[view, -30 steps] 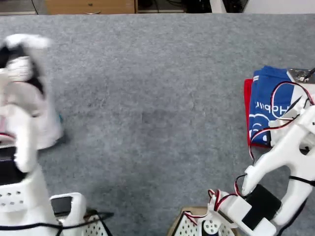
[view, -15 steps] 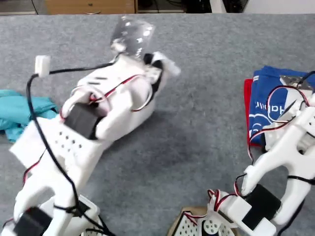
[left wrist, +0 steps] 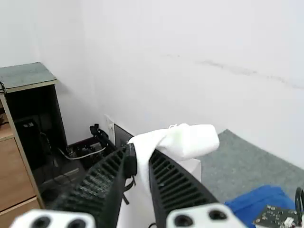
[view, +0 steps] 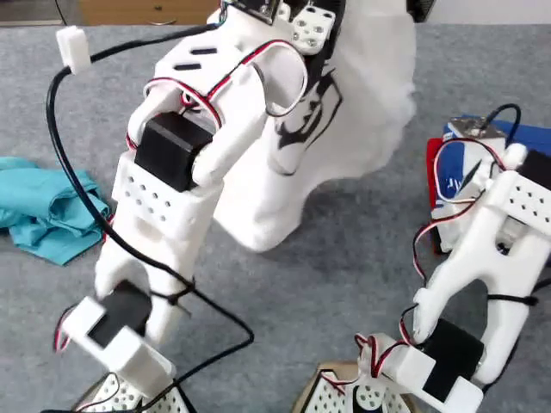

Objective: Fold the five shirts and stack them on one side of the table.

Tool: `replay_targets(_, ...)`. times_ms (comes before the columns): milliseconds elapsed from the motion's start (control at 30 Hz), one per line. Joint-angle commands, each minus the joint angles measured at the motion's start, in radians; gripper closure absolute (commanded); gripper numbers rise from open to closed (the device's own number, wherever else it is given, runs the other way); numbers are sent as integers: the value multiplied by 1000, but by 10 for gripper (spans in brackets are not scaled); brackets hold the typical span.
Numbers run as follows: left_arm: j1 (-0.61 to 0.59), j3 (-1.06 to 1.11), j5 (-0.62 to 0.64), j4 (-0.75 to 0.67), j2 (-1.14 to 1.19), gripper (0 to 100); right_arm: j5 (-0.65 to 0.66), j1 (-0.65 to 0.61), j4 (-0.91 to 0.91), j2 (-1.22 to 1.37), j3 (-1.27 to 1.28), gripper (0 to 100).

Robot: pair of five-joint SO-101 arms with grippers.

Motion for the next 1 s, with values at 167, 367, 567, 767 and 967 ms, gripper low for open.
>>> replay_targets(167, -281, -189, 17, 612, 91, 982, 6, -113, 15, -35, -4, 997)
replay_targets(367, -531, -14, -34, 736, 130, 982, 6, -209, 14, -28, -5, 997)
replay_targets(567, -720, 381, -213, 733, 58, 982, 5, -372, 9, -28, -8, 997)
replay_targets(767, -919, 687, -333, 733, -39, 982, -18, -481, -117, -28, -10, 997)
replay_targets(967, -1120, 879, -437, 732, -74, 982, -77, -575, -215, -27, -51, 996)
